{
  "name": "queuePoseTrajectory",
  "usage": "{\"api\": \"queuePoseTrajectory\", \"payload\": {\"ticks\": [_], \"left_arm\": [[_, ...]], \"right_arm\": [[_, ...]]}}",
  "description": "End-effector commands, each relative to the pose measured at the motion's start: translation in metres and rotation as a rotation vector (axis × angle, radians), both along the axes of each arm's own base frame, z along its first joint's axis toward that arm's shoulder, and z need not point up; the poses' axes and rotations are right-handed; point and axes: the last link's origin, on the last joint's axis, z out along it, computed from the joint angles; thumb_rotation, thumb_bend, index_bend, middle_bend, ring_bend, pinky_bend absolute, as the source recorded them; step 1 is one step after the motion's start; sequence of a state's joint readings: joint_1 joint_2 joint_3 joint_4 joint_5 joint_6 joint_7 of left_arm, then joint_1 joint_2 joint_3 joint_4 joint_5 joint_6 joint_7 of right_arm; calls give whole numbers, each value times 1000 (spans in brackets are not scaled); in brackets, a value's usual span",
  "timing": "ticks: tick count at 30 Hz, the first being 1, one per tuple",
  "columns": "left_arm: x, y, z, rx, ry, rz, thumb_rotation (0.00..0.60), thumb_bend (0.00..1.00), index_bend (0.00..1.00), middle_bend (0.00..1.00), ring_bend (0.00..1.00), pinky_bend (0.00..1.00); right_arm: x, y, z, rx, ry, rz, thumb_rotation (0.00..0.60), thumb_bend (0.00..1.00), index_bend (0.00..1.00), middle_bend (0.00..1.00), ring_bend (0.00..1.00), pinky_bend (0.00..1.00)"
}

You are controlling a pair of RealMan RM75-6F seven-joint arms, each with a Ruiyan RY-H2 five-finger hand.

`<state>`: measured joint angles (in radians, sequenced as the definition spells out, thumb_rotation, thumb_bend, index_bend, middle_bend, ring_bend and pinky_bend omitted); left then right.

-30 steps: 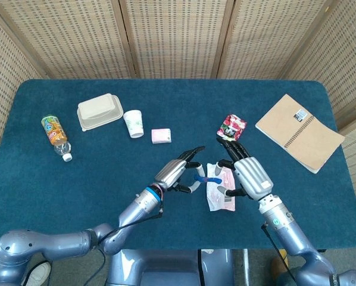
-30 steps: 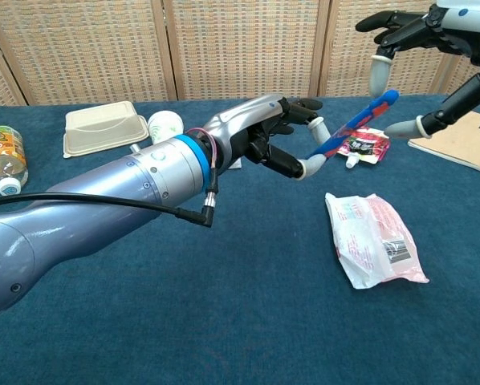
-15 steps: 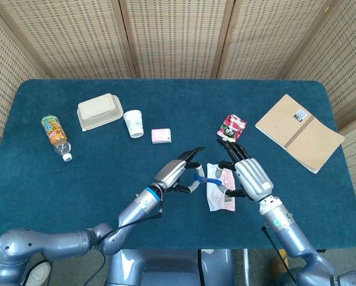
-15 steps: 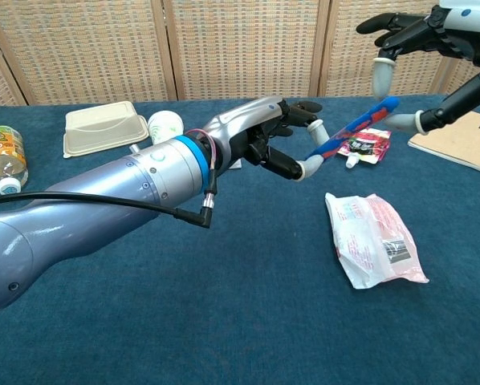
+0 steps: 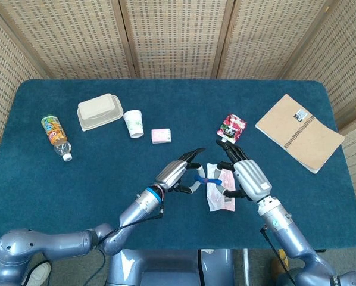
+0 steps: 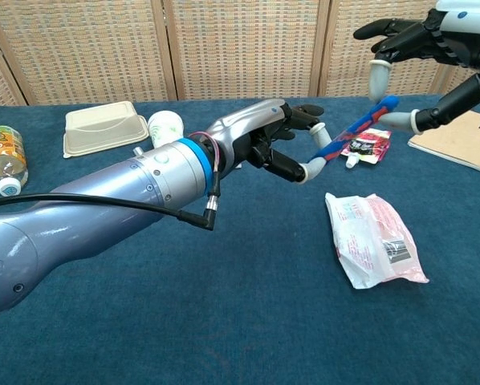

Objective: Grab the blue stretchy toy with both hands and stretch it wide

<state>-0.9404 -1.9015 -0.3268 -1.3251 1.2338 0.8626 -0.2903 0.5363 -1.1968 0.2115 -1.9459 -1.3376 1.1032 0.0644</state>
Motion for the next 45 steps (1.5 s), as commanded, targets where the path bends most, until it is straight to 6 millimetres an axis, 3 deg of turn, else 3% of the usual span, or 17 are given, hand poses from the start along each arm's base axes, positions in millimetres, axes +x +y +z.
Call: {"api": "queuePoseTrajectory", "payload": {"ticks": [1, 8, 16, 31, 39, 45], "left_arm": [[0, 0, 0, 0, 0, 0, 600, 499, 789, 0, 0, 0], [0, 0, 0, -3, -6, 3, 600, 499, 790, 0, 0, 0], [0, -1, 1, -5, -8, 1, 600, 499, 790, 0, 0, 0], [-2, 4, 7, 18, 1, 1, 600, 498, 790, 0, 0, 0], [-24, 21, 19, 113, 74, 22, 600, 521, 799, 0, 0, 0], [-55, 39, 40, 189, 133, 63, 600, 524, 802, 0, 0, 0]], "right_arm": [[0, 0, 0, 3, 0, -1, 600, 465, 584, 0, 0, 0], [-2, 0, -2, -1, 12, -1, 600, 498, 595, 0, 0, 0], [-2, 1, -3, -11, 34, 14, 600, 622, 631, 0, 0, 0], [-3, 2, 0, -99, 108, 75, 600, 724, 801, 149, 0, 0], [-12, 2, 6, -179, 172, 118, 600, 730, 834, 169, 0, 0], [-30, 1, 12, -229, 226, 118, 600, 730, 834, 169, 0, 0]]}}
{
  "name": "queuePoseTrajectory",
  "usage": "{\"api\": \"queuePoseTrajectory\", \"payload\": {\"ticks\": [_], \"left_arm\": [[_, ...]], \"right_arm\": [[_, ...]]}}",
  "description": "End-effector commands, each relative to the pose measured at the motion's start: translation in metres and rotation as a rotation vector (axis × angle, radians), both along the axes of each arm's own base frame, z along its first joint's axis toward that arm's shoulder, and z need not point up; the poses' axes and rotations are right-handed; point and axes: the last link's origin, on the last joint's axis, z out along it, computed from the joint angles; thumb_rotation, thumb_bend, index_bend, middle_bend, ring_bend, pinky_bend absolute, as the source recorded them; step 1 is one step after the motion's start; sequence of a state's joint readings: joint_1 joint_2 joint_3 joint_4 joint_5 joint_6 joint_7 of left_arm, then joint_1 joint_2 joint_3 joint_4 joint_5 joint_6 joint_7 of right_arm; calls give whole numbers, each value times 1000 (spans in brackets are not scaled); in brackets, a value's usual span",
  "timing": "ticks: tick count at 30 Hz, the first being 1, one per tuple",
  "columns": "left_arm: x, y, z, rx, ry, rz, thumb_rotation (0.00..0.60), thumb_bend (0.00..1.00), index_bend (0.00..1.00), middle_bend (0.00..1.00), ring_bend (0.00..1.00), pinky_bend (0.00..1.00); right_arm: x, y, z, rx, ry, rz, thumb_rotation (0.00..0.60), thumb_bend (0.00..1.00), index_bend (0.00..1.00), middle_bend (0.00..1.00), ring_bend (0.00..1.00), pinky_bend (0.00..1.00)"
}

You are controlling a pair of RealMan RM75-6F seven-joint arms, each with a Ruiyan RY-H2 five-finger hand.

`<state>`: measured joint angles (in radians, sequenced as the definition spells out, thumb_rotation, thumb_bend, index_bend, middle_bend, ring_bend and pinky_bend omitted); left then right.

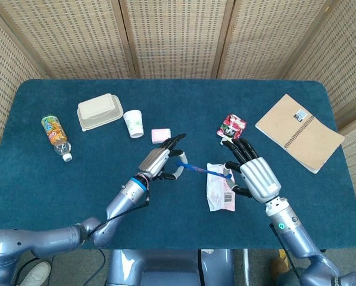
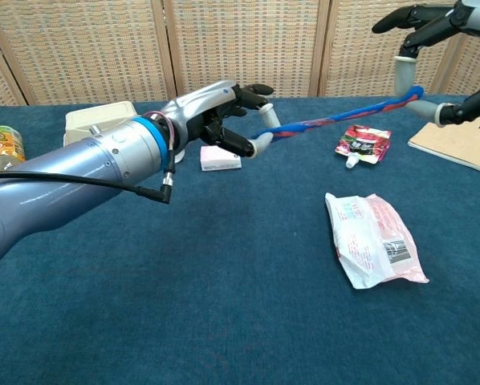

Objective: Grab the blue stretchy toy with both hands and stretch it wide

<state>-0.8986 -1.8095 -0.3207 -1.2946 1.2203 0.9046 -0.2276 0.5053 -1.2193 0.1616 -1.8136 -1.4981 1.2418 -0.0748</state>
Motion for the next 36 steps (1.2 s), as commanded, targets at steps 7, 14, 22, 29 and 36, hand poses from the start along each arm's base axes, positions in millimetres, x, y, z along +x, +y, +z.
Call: {"api": "queuePoseTrajectory", "payload": {"ticks": [7, 14, 22, 29, 36], "left_arm": [[-62, 28, 48, 134, 103, 85, 600, 527, 804, 0, 0, 0], [-114, 41, 98, 250, 191, 143, 600, 527, 805, 0, 0, 0], [-158, 43, 149, 335, 278, 192, 600, 529, 805, 0, 0, 0], [-207, 36, 213, 404, 363, 295, 600, 530, 805, 0, 0, 0], [-239, 31, 252, 460, 433, 369, 600, 532, 807, 0, 0, 0]], "right_arm": [[-36, -3, 17, -86, 80, -32, 600, 730, 834, 169, 0, 0], [-70, -2, 31, -130, 137, -80, 600, 730, 834, 169, 0, 0], [-102, 1, 47, -175, 183, -119, 600, 730, 834, 169, 0, 0], [-148, 12, 71, -246, 238, -178, 600, 728, 834, 169, 0, 0], [-185, 27, 92, -285, 272, -244, 600, 728, 835, 169, 0, 0]]}}
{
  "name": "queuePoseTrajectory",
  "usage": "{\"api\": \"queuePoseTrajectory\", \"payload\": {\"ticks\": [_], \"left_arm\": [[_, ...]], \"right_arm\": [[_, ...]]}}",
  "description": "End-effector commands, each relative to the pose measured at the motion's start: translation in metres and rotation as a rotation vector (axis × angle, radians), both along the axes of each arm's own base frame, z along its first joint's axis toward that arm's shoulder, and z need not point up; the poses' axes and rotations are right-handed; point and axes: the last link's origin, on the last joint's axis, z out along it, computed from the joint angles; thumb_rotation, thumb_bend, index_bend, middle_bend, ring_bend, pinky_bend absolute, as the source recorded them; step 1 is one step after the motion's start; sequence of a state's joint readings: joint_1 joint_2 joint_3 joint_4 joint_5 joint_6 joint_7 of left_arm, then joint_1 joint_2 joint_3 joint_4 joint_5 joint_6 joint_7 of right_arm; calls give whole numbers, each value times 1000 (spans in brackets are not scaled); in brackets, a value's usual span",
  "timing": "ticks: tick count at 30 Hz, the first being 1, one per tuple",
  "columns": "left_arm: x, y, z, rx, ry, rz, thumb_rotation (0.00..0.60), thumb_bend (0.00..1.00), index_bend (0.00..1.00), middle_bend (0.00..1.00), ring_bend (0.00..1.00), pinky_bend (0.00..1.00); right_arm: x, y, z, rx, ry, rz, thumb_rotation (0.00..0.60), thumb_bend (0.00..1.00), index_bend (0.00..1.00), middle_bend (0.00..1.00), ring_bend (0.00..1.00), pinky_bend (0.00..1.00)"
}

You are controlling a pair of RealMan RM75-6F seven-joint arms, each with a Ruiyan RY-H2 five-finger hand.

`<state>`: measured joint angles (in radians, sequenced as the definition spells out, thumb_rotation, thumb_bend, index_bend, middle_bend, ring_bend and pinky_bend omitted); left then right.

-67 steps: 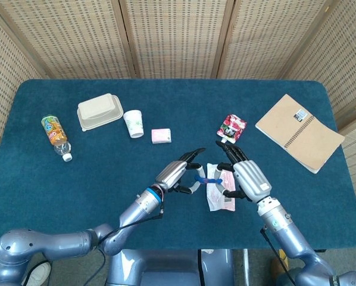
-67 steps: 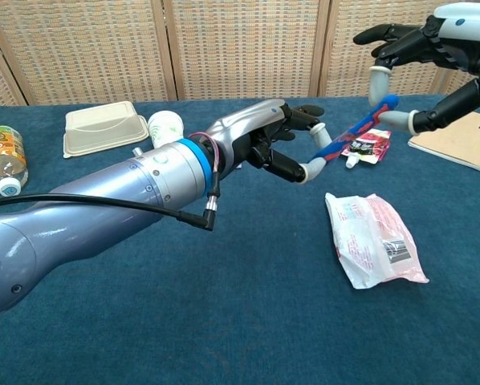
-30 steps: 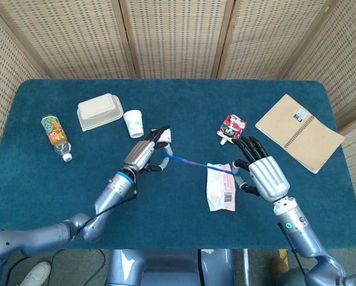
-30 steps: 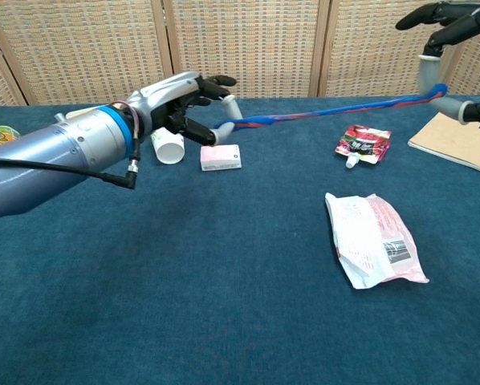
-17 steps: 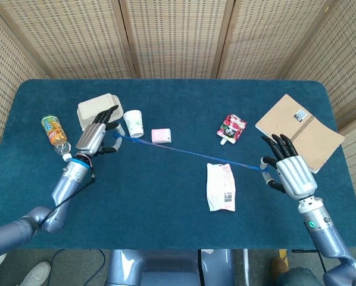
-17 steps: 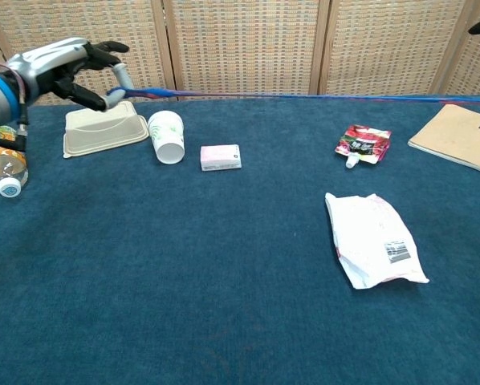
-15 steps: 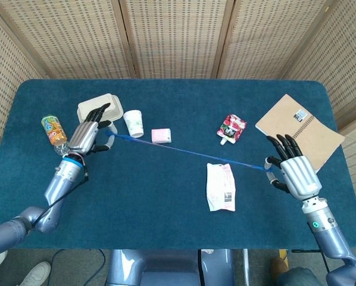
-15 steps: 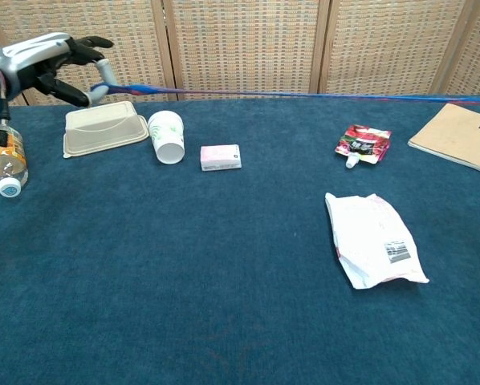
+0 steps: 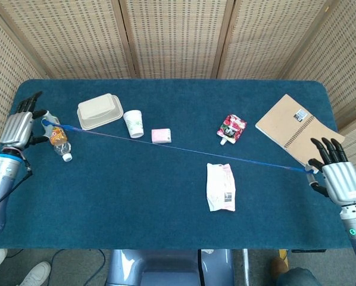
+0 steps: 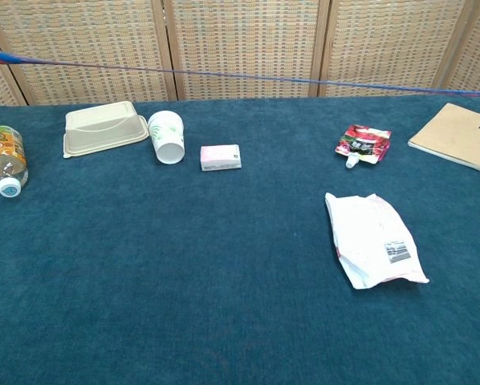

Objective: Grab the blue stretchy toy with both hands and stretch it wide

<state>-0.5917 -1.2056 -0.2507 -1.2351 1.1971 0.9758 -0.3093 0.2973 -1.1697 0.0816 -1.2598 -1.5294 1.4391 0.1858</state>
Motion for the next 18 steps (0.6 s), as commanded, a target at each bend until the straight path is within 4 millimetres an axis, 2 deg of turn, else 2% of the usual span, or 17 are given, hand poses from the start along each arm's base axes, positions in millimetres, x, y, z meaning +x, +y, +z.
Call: {"api": "queuePoseTrajectory", "payload": {"ticks": [1, 5, 18], "left_arm": [[-13, -3, 14, 23, 4, 36, 600, 532, 807, 0, 0, 0], [-28, -7, 33, 49, 9, 70, 600, 532, 807, 0, 0, 0], [-49, -14, 79, 117, 28, 119, 600, 534, 807, 0, 0, 0]], "right_arm": [[-20, 11, 10, -23, 2, -39, 600, 728, 835, 169, 0, 0], [-44, 26, 26, -58, 25, -84, 600, 728, 835, 169, 0, 0], [-122, 69, 81, -182, 81, -304, 600, 726, 835, 169, 0, 0]]}}
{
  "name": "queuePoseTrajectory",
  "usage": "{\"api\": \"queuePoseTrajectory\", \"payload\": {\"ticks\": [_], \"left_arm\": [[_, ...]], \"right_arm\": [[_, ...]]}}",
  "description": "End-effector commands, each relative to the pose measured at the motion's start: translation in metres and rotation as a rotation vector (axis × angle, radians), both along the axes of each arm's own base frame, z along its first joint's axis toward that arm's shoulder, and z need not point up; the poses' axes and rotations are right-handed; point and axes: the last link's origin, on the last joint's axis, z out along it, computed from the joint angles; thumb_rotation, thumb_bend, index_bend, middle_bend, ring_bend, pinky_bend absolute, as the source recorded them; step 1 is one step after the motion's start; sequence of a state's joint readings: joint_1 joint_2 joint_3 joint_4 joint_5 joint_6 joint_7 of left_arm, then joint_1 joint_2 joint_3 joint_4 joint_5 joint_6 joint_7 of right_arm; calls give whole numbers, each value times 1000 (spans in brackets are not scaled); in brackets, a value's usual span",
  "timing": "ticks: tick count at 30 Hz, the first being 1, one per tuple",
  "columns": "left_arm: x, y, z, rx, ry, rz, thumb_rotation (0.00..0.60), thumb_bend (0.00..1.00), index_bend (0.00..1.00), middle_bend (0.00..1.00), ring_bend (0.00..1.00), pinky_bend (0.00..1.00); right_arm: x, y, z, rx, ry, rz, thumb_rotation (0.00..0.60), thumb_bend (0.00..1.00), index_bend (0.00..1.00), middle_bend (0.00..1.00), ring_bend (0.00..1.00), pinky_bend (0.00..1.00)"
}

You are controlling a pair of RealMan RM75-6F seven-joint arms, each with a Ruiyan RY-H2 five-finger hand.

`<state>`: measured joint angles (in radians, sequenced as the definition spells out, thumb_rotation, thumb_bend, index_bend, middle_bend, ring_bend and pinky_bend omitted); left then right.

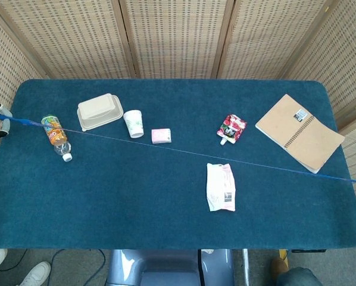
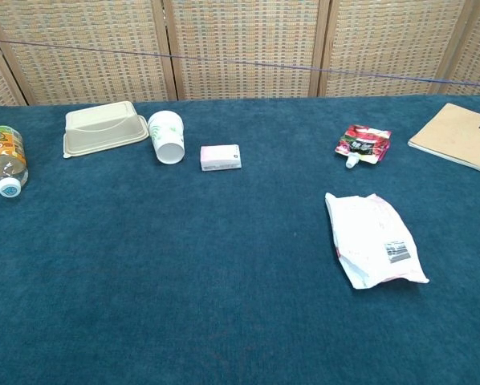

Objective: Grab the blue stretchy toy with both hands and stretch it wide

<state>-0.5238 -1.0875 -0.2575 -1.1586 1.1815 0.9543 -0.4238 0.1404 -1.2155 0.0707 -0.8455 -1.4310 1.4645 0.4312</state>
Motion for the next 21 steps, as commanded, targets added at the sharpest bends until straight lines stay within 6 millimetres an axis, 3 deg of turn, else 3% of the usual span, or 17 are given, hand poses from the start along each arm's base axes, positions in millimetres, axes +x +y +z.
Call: {"api": "queuePoseTrajectory", "payload": {"ticks": [1, 7, 12, 18, 20, 21], "left_arm": [[-7, -2, 11, 17, -2, 19, 600, 533, 807, 0, 0, 0], [-15, -4, 21, 32, 6, 40, 600, 533, 807, 0, 0, 0], [-17, -3, 21, 34, -12, 41, 600, 533, 807, 0, 0, 0], [13, -11, 9, 0, -47, -85, 600, 533, 807, 0, 0, 0], [25, -15, 2, -22, -48, -121, 600, 533, 807, 0, 0, 0], [38, -18, -8, -57, -47, -155, 600, 533, 806, 0, 0, 0]], "right_arm": [[-30, 20, 16, -50, -8, -106, 600, 726, 835, 169, 0, 0], [-54, 39, 27, -80, -9, -186, 600, 725, 835, 169, 0, 0], [-62, 47, 29, -89, -50, -200, 600, 722, 835, 169, 0, 0], [-29, 20, 23, -61, -116, -5, 600, 720, 835, 169, 0, 0], [-11, 6, 18, -36, -145, 69, 600, 720, 835, 169, 0, 0], [10, -10, 9, 1, -164, 147, 600, 720, 835, 169, 0, 0]]}}
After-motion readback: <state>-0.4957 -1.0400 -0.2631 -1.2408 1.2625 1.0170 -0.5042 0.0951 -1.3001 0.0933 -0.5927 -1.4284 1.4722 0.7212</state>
